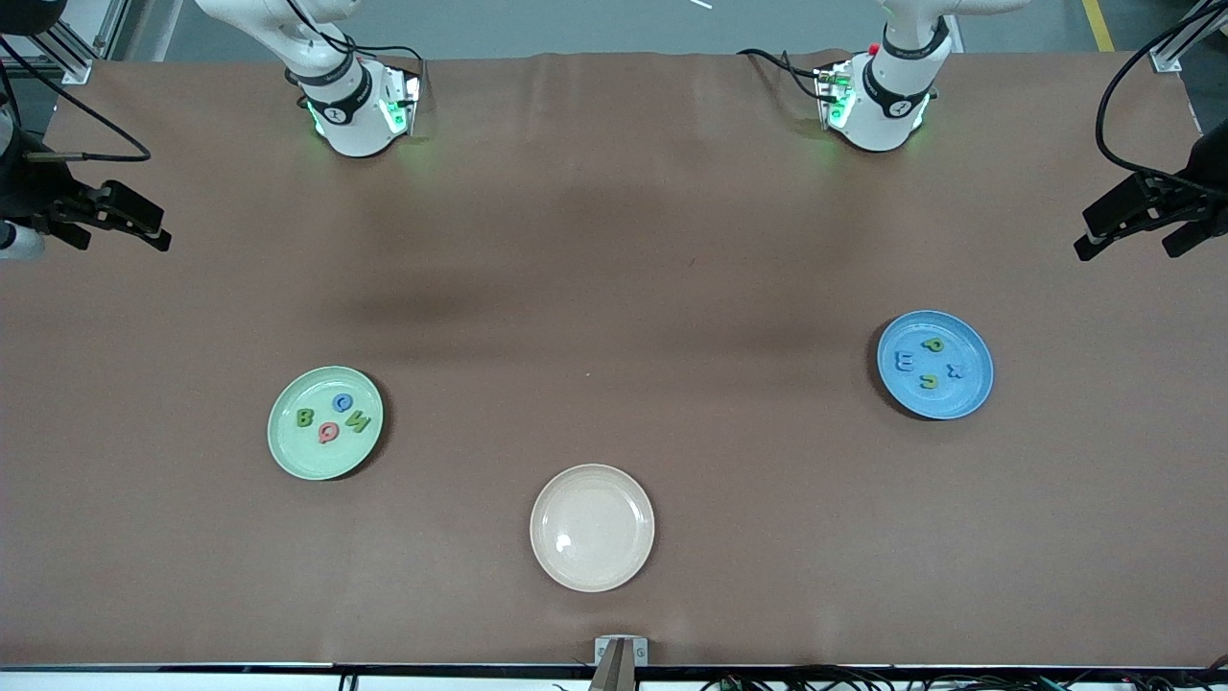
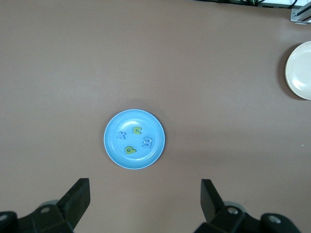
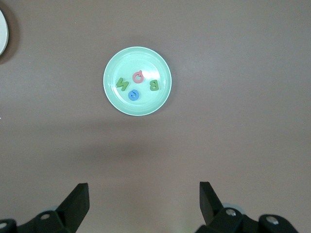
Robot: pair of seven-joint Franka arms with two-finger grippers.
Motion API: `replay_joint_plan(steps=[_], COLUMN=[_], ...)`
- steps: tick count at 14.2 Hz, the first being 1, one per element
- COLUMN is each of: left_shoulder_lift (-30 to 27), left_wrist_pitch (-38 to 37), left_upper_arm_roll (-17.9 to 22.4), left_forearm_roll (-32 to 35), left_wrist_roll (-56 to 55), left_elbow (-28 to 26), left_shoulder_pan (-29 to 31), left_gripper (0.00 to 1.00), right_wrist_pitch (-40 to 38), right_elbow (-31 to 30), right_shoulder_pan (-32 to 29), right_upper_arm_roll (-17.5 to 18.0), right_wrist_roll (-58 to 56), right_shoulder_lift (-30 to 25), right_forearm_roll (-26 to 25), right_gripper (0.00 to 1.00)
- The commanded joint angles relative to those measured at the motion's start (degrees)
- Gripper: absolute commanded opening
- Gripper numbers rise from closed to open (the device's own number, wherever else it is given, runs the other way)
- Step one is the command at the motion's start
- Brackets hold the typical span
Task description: Sort upper and lower case letters into plates
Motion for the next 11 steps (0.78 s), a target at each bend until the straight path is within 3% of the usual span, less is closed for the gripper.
replay_joint_plan(steps=[1,11], left_shoulder_lift=[-0.1,0.9], left_wrist_pitch=[-1.1,-1.0], left_upper_arm_roll=[-0.1,-0.3], left_forearm_roll=[0.6,0.7], left_wrist_roll=[1.0,0.1], left_elbow=[0.1,0.3], left_shoulder_pan=[0.3,0.2], left_gripper=[1.00,1.00], right_wrist_pitch=[0.0,-0.5], right_elbow=[-2.4,-2.4], right_shoulder_pan=[-0.6,-0.8], right_upper_arm_roll=[0.7,0.6], right_wrist_roll=[-0.1,-0.1], right_shoulder_lift=[-2.4,-2.5], right_forearm_roll=[0.2,2.2], right_gripper=[1.00,1.00])
